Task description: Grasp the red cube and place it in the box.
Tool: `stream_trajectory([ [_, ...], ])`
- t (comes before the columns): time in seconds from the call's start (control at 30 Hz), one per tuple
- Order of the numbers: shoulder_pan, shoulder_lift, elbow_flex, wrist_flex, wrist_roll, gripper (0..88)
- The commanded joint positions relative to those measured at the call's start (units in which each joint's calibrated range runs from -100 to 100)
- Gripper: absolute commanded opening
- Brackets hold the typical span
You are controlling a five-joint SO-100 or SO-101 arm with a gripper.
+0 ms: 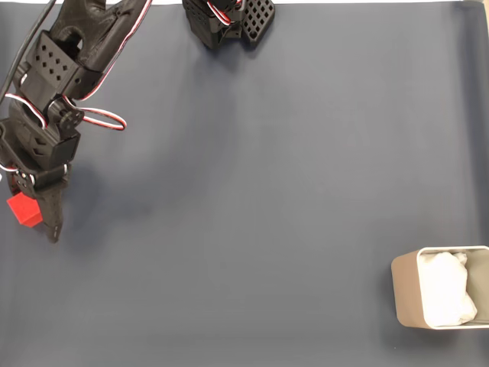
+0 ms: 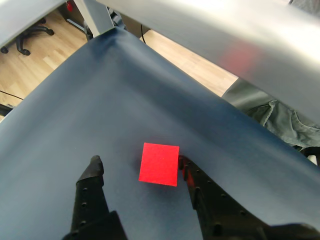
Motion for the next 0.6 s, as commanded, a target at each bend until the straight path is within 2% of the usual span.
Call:
stream_trajectory([
  [0.0,-0.88,-0.34,-2.64,-0.78,0.0,35.1],
  [0.57,-1.45,3.21,-4.65,-2.09,2.05,32.3],
])
